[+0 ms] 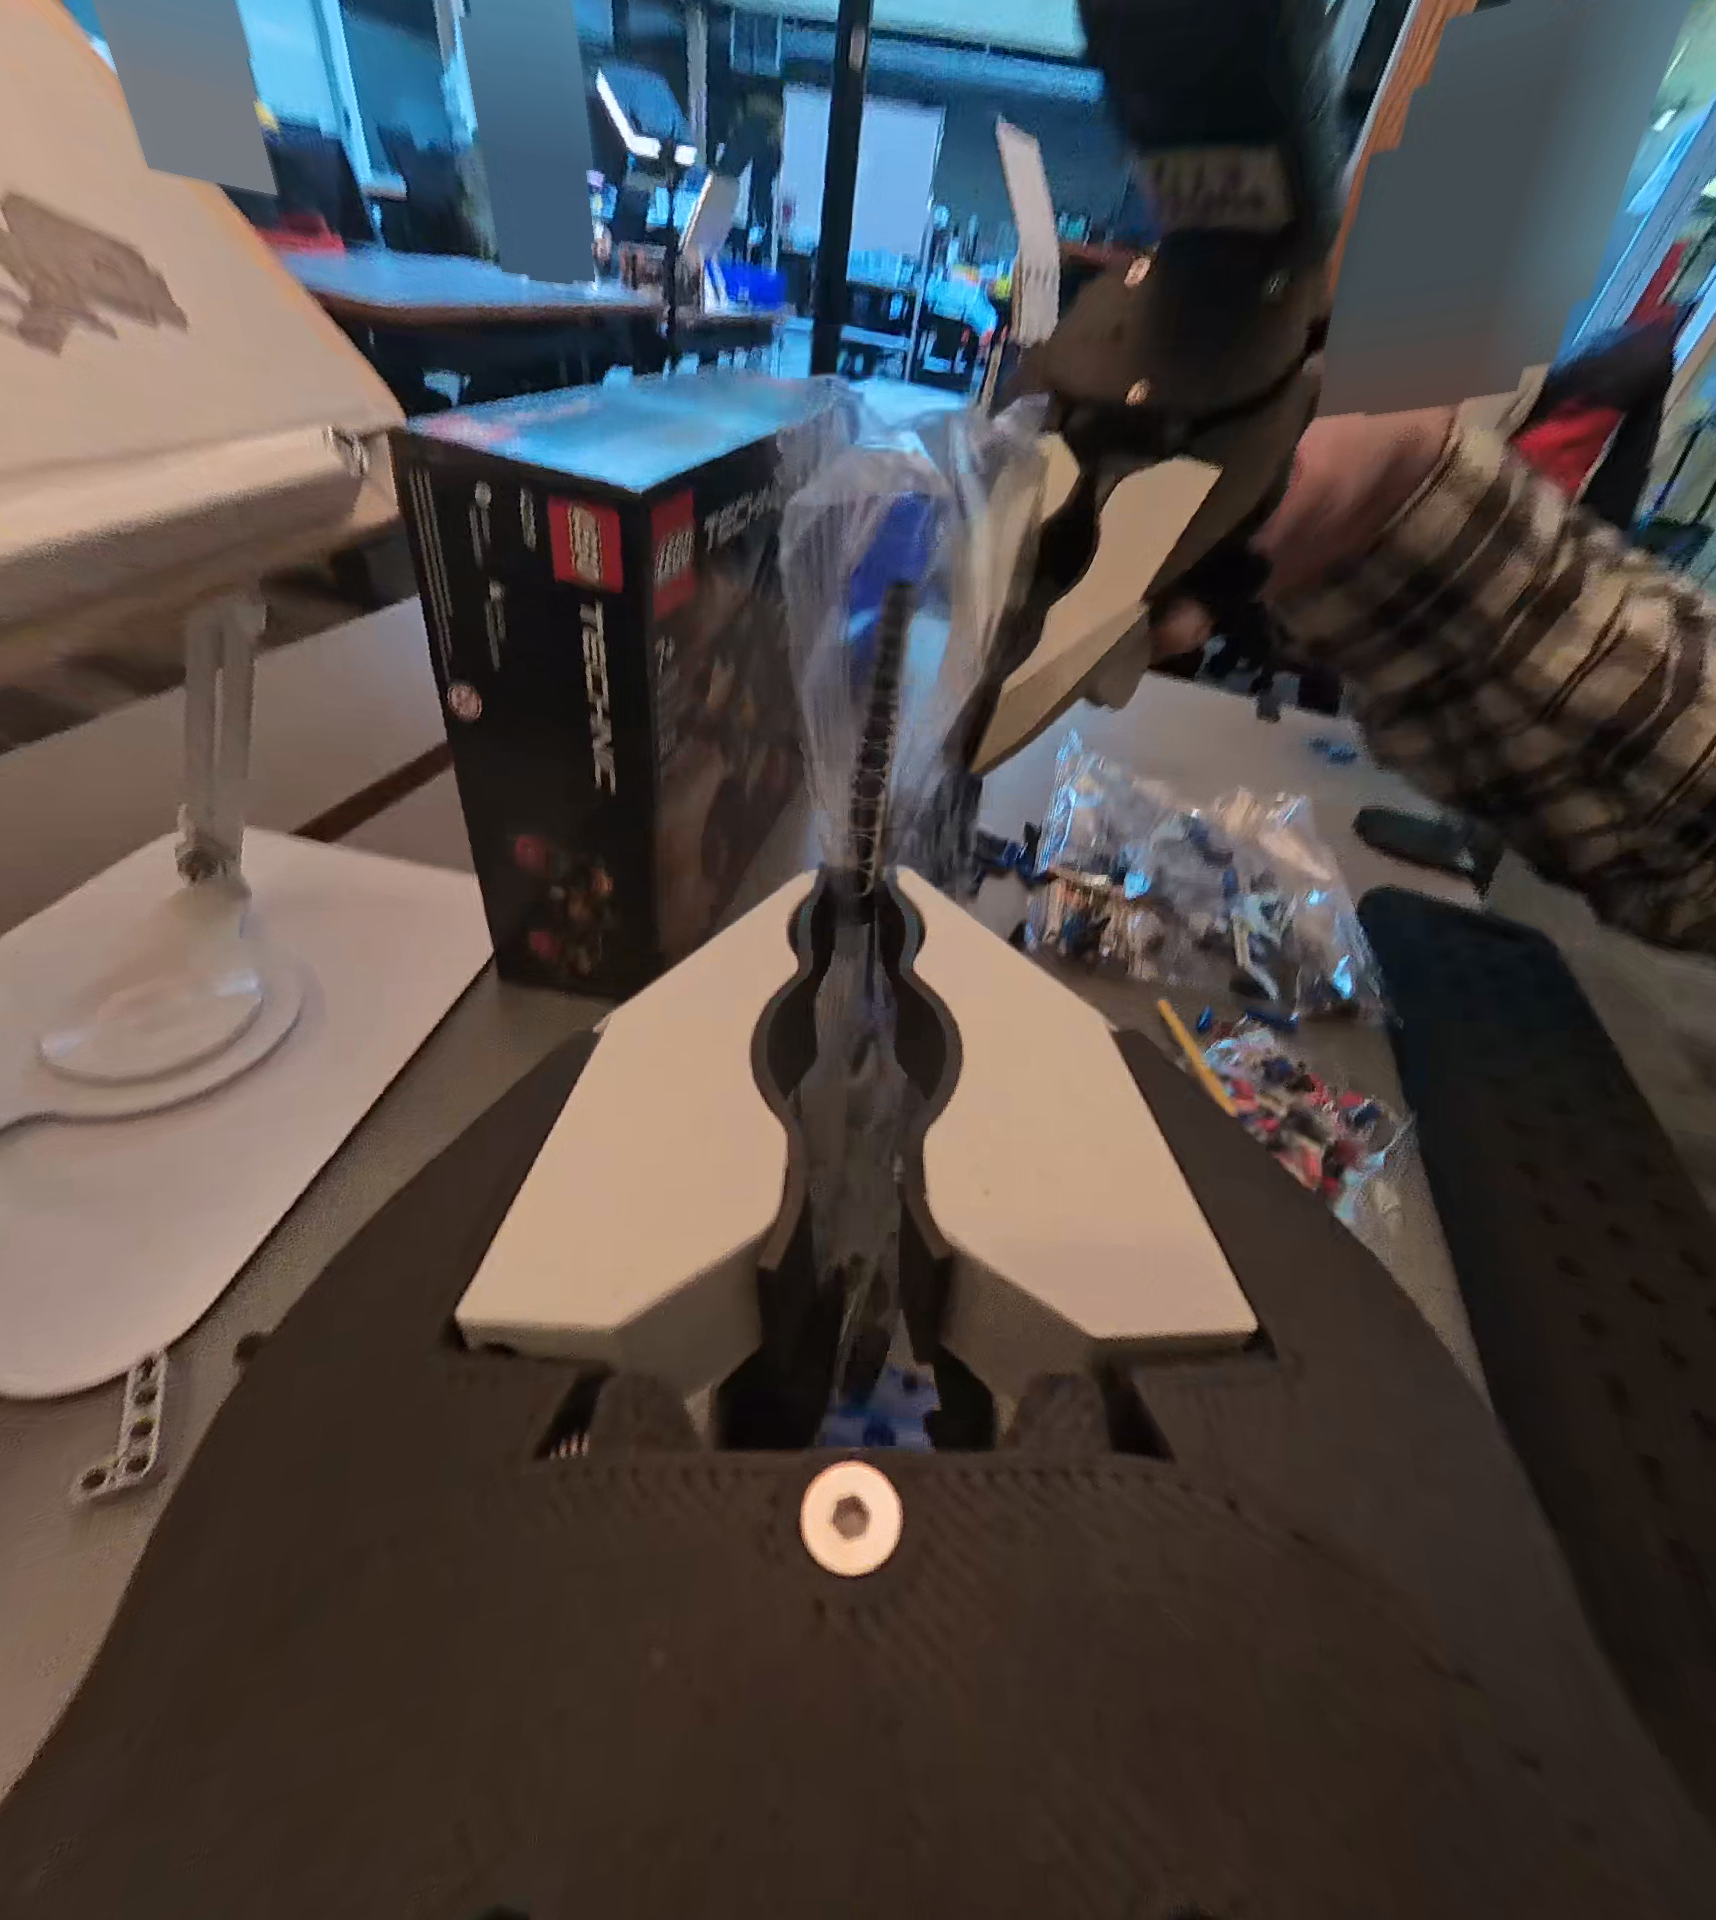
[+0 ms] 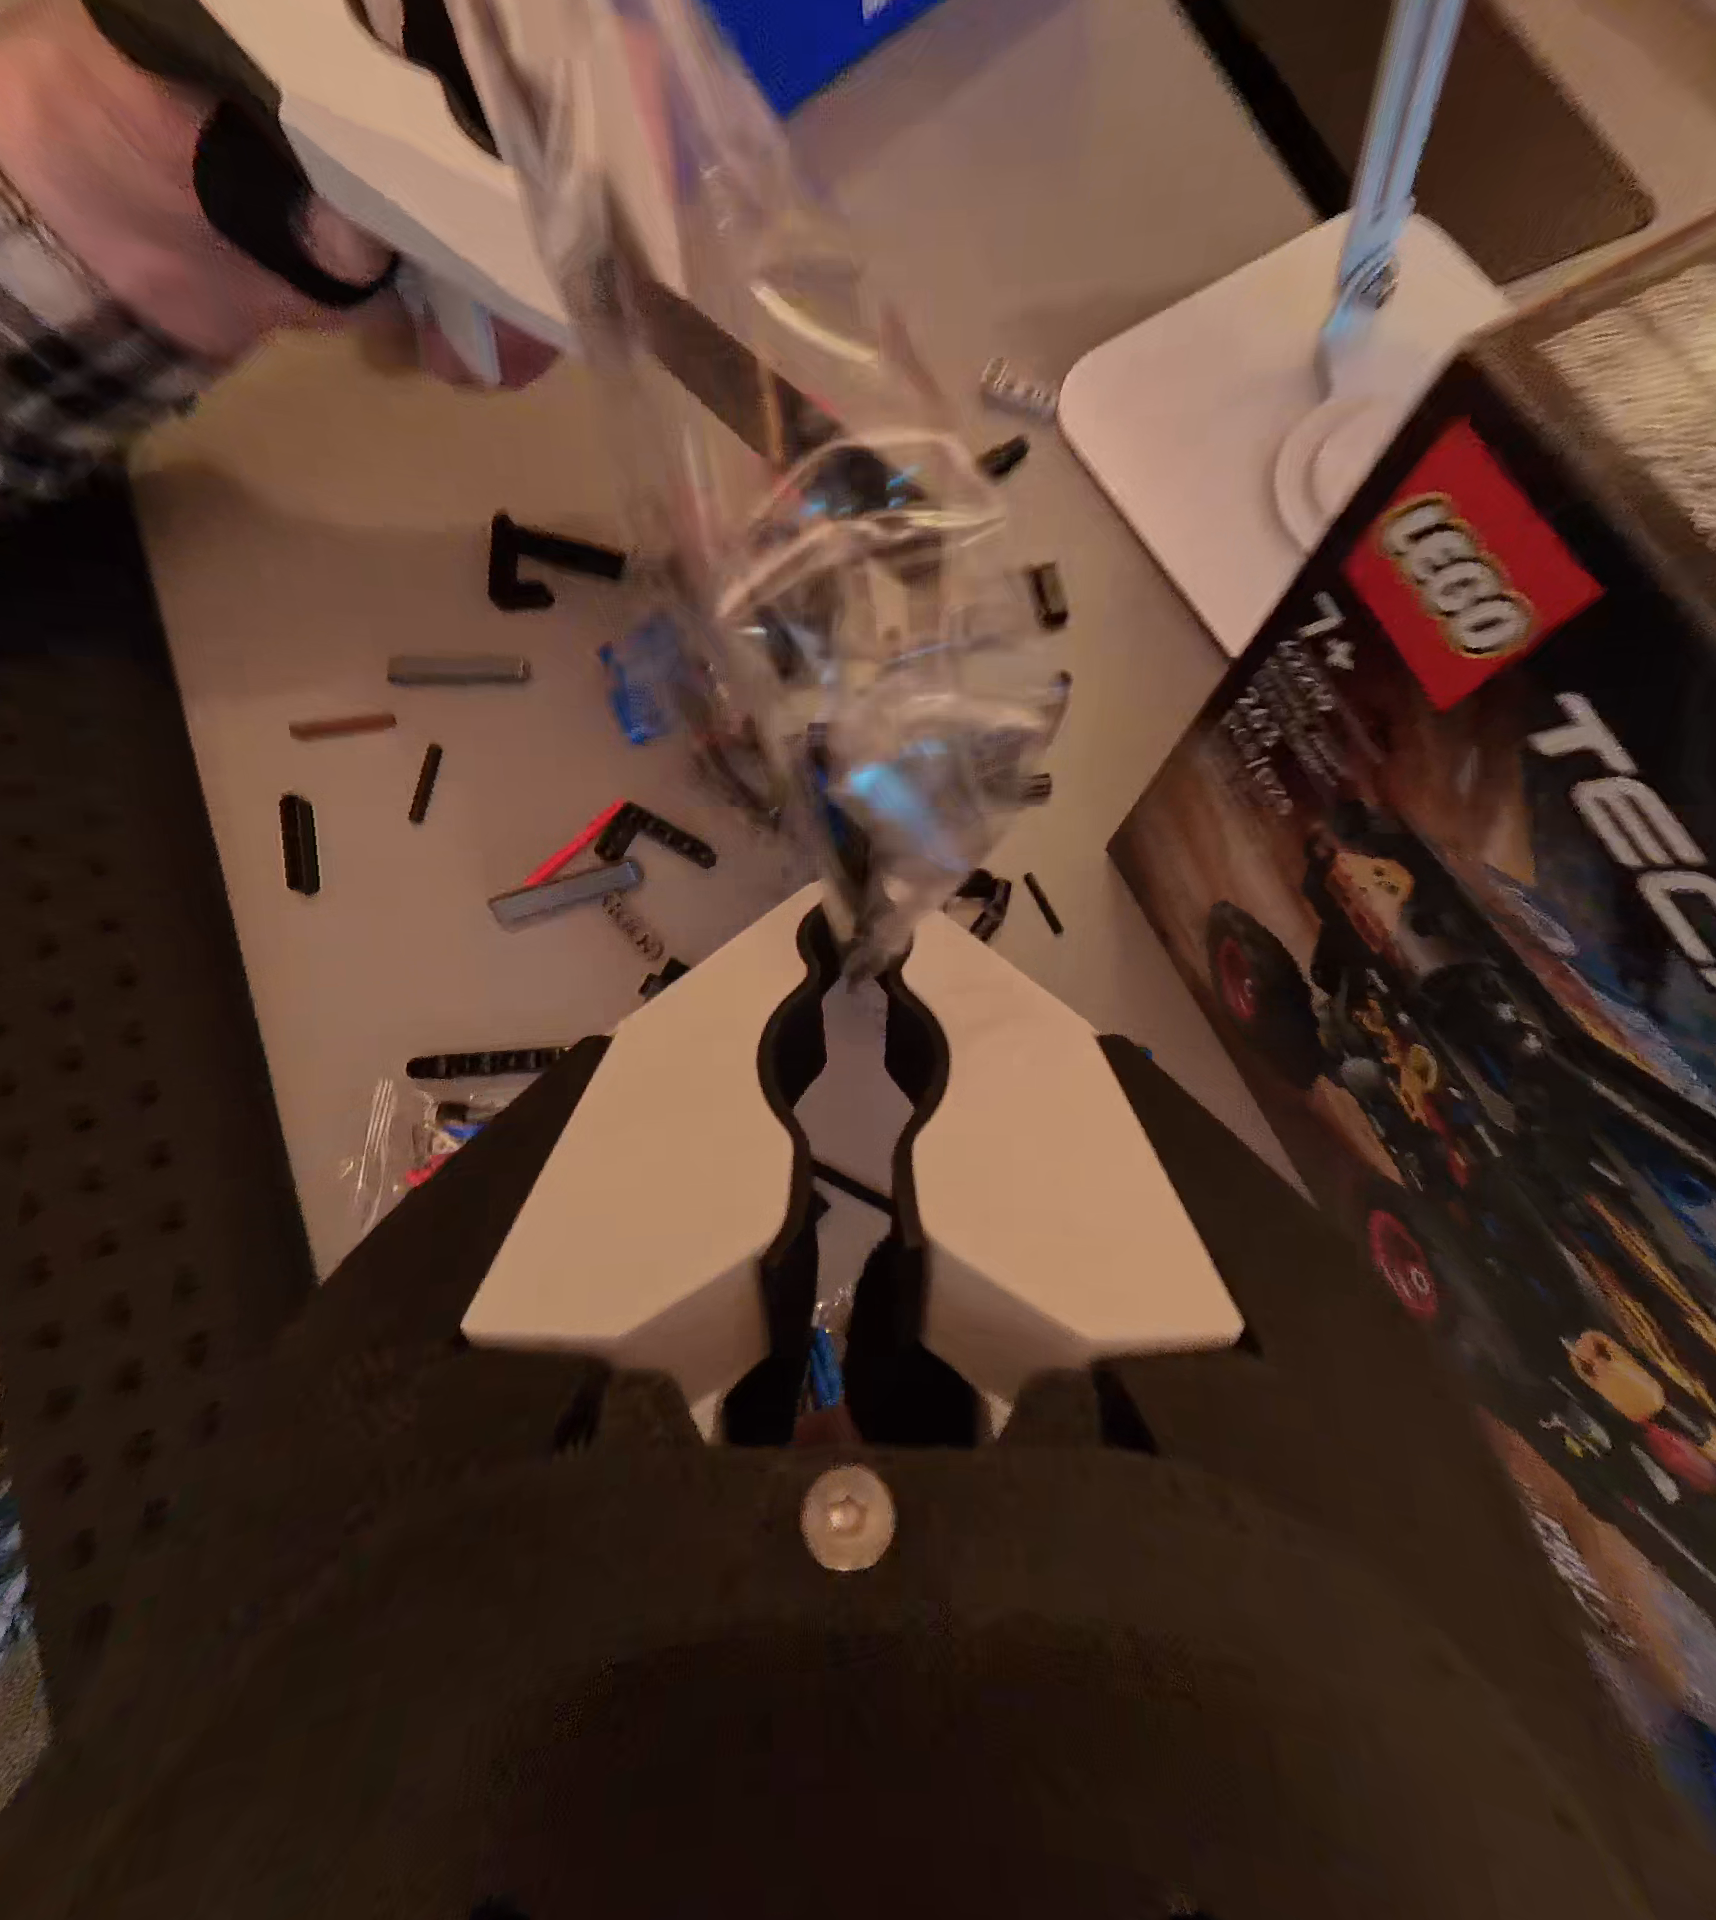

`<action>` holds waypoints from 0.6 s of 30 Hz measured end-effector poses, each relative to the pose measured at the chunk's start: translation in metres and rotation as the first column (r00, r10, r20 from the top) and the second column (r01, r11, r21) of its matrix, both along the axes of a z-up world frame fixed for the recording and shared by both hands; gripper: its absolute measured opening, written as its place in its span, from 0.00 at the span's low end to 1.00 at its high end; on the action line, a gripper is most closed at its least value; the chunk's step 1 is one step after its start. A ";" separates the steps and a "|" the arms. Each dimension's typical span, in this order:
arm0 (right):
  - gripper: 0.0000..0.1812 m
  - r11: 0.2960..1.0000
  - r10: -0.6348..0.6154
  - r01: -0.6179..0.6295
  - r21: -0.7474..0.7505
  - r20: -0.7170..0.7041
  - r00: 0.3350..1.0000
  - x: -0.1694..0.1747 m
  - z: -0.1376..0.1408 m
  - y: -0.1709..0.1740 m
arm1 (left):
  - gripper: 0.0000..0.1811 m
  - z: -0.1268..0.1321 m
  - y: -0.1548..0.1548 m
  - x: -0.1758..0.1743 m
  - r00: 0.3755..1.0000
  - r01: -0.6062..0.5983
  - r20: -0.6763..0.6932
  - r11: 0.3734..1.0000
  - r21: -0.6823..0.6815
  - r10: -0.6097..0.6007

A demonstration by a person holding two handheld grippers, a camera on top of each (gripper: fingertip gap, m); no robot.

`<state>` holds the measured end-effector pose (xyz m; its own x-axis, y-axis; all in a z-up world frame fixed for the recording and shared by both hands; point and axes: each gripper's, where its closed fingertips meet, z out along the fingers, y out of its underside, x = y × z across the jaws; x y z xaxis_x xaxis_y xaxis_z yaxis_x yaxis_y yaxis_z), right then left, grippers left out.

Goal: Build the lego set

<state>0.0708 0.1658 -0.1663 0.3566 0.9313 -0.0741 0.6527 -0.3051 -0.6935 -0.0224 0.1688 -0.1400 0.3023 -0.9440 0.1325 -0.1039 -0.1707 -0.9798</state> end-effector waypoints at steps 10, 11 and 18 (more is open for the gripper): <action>0.14 0.998 0.008 -0.011 0.055 0.053 0.999 -0.010 -0.002 0.006 | 0.00 -0.019 0.006 -0.014 0.993 -0.057 -0.099 0.998 0.001 0.057; 0.18 0.998 -0.002 -0.001 0.056 0.047 0.999 -0.006 -0.006 0.008 | 0.00 -0.019 0.006 -0.016 0.995 -0.056 -0.085 0.998 -0.012 0.055; 0.22 1.000 -0.009 0.009 0.027 0.018 1.000 -0.002 -0.056 0.024 | 0.00 -0.017 0.005 -0.018 1.000 -0.014 -0.015 0.999 -0.053 0.014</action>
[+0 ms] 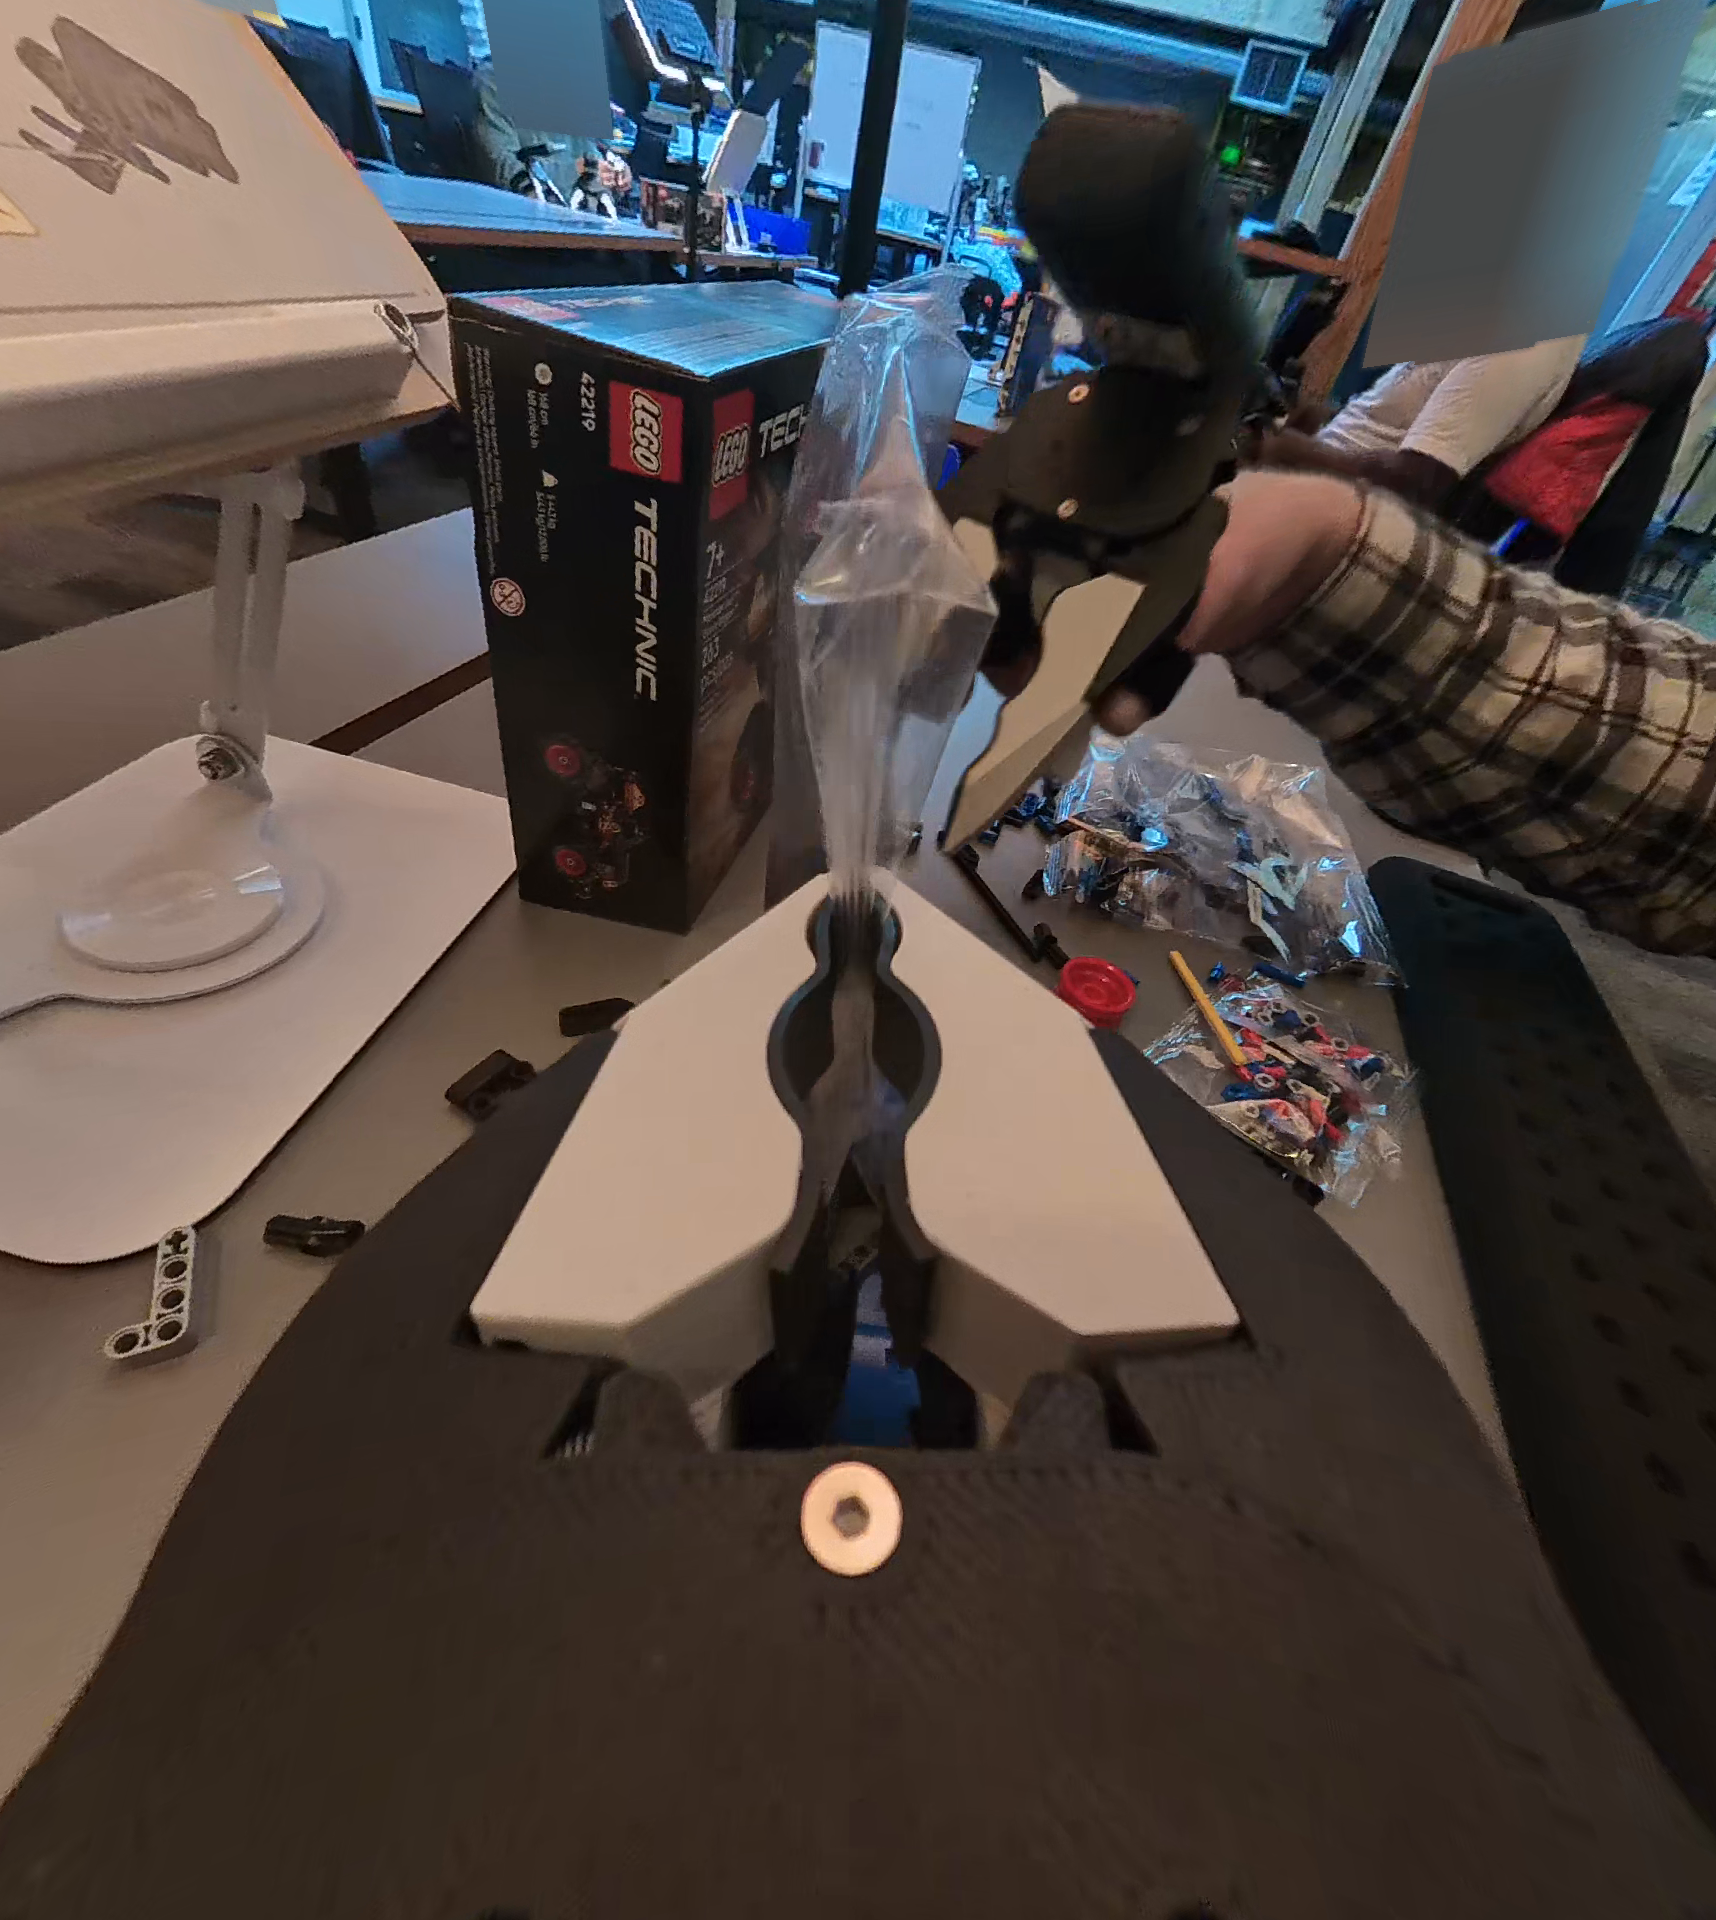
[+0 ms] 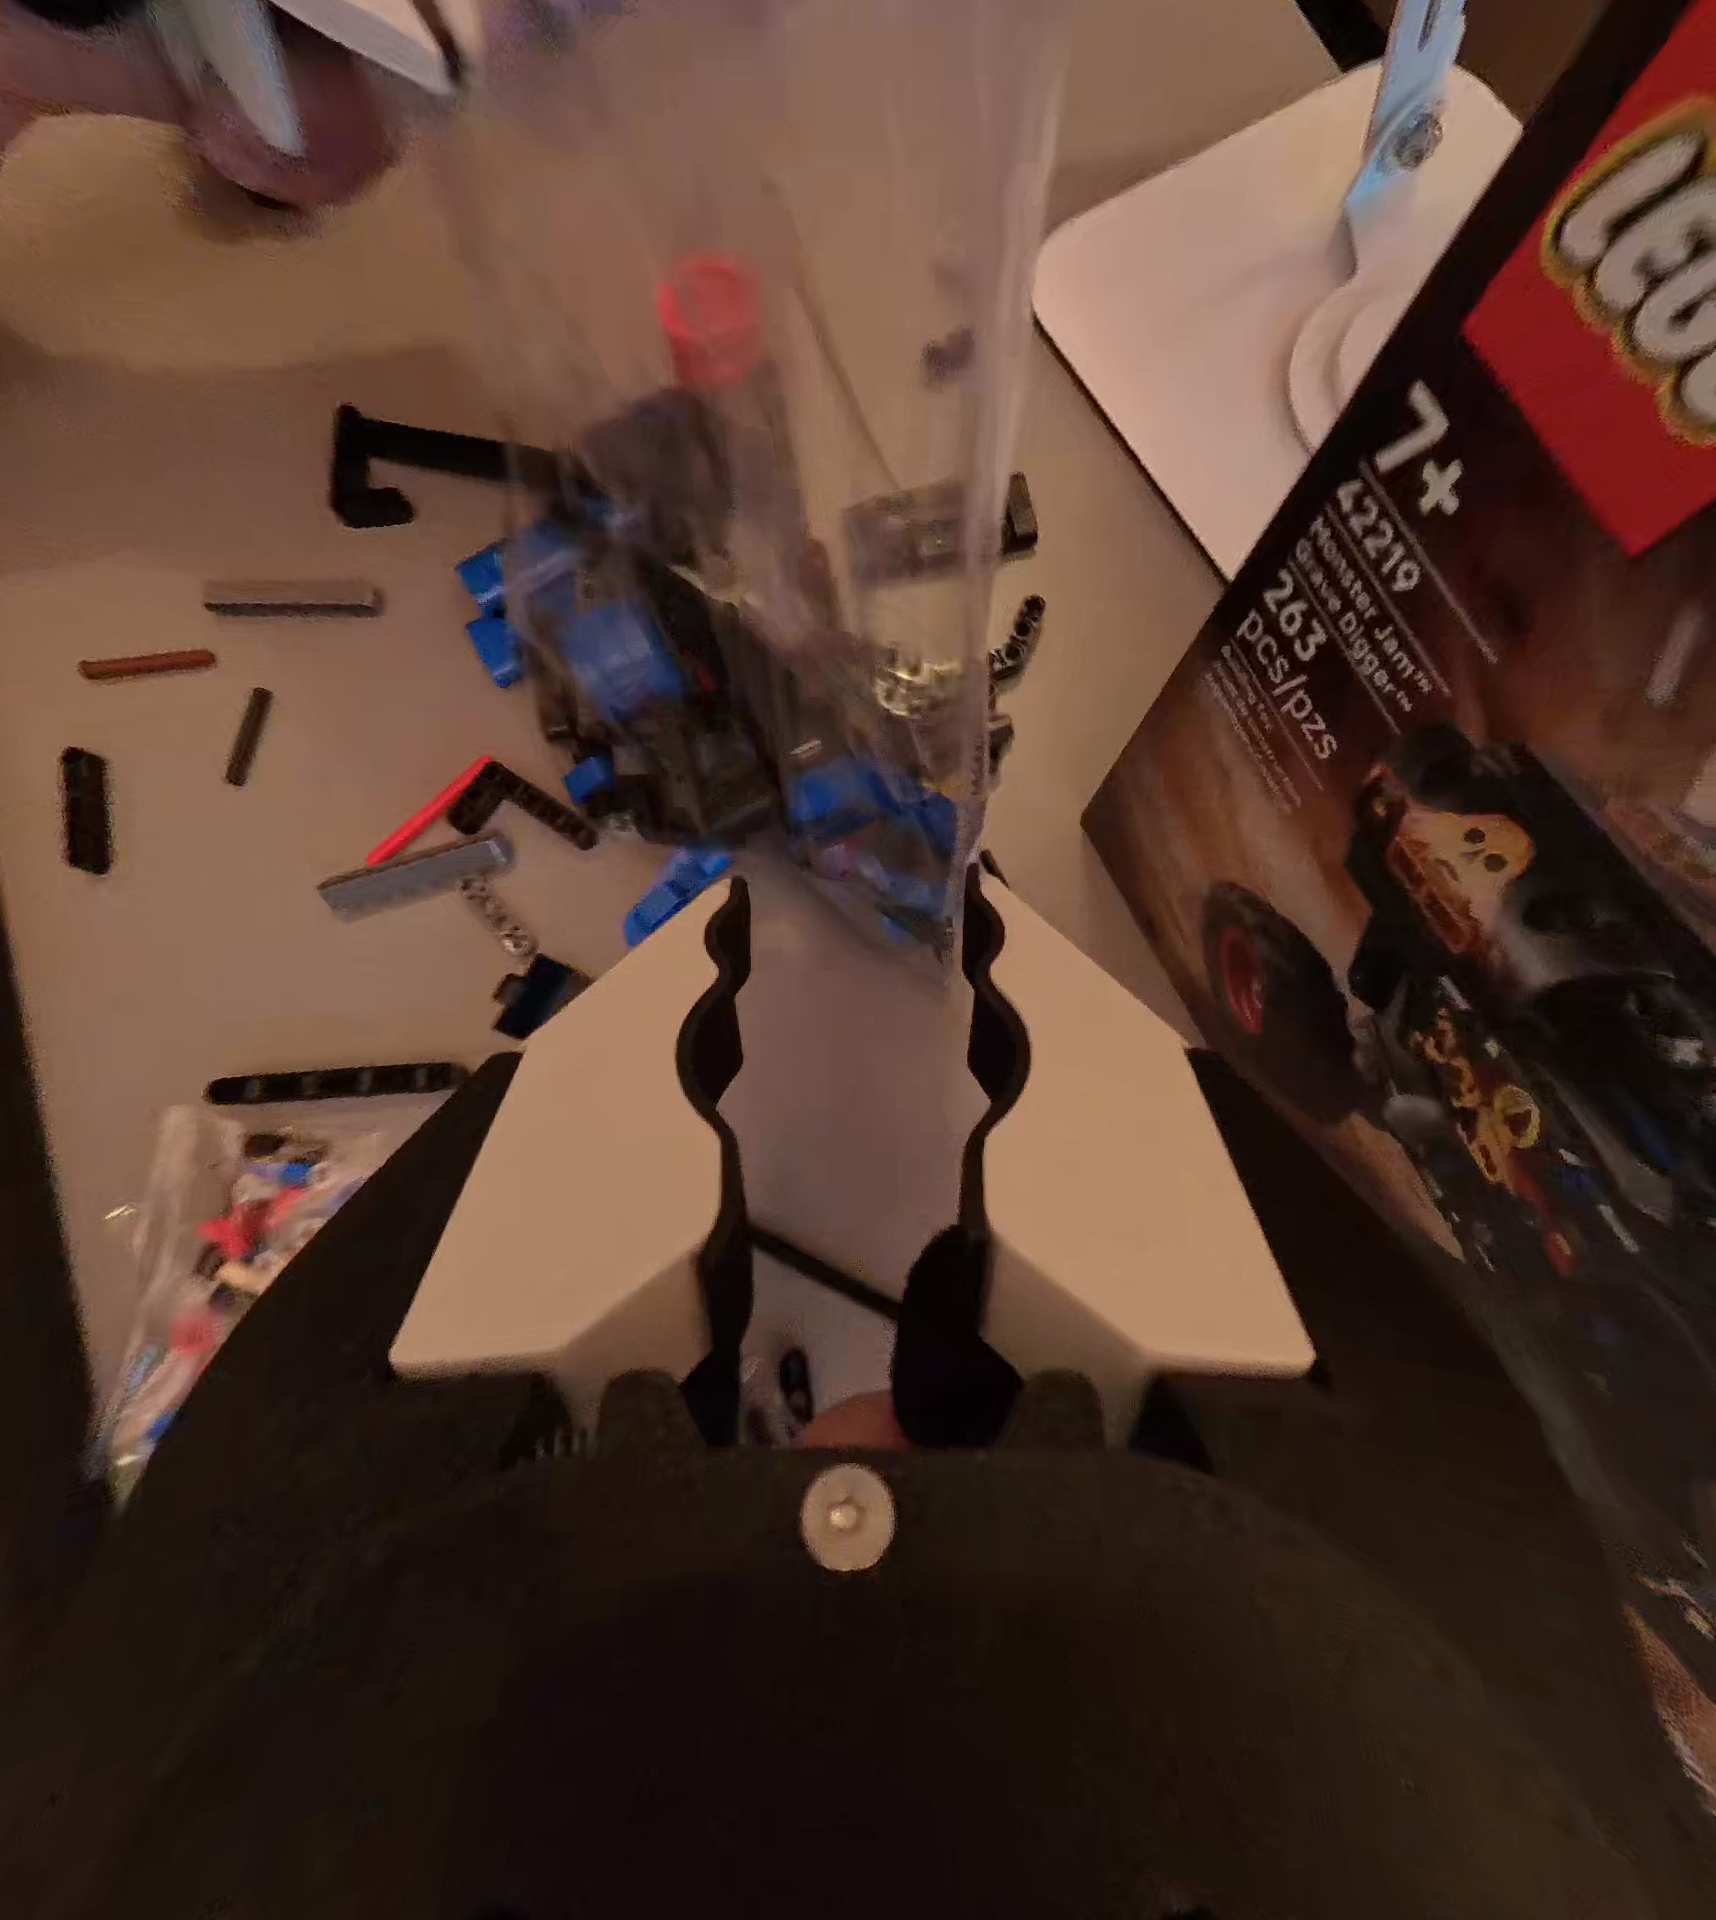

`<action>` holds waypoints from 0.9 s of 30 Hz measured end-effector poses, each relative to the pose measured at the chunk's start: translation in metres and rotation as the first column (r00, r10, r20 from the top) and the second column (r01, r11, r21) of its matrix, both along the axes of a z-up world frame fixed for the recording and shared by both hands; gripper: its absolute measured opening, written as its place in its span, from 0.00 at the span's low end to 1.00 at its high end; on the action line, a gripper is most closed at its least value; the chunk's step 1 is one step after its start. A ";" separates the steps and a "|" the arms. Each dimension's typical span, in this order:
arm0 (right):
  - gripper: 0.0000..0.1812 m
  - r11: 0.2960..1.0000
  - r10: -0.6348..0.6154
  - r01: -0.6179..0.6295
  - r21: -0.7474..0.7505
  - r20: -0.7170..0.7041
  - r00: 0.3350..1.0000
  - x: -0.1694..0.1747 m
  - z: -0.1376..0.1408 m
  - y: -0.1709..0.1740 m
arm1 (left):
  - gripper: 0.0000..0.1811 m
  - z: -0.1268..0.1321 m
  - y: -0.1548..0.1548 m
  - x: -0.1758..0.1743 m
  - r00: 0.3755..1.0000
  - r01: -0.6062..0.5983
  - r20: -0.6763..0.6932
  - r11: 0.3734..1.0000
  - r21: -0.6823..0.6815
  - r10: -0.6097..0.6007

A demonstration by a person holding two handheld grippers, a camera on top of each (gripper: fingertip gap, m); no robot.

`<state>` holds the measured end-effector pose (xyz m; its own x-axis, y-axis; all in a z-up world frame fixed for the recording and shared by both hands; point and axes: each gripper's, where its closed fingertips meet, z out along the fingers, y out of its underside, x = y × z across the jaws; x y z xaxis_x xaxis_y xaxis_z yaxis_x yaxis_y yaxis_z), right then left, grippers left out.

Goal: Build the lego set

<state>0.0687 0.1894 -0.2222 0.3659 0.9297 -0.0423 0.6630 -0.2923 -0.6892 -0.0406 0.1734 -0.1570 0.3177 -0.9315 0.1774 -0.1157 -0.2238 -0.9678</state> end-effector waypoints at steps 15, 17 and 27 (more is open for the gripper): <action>0.01 0.990 0.081 -0.072 0.118 -0.067 0.994 -0.016 -0.001 0.011 | 0.00 0.019 -0.020 0.001 0.991 0.105 0.076 0.992 0.071 -0.111; 0.01 0.988 0.087 -0.080 0.131 -0.056 0.995 -0.015 0.009 0.009 | 0.00 0.023 -0.018 -0.004 0.991 0.092 0.092 0.993 0.076 -0.099; 0.01 0.988 0.104 -0.113 0.102 0.084 0.991 -0.010 0.032 -0.006 | 0.00 0.026 -0.006 -0.020 0.994 0.015 0.102 0.997 0.072 -0.022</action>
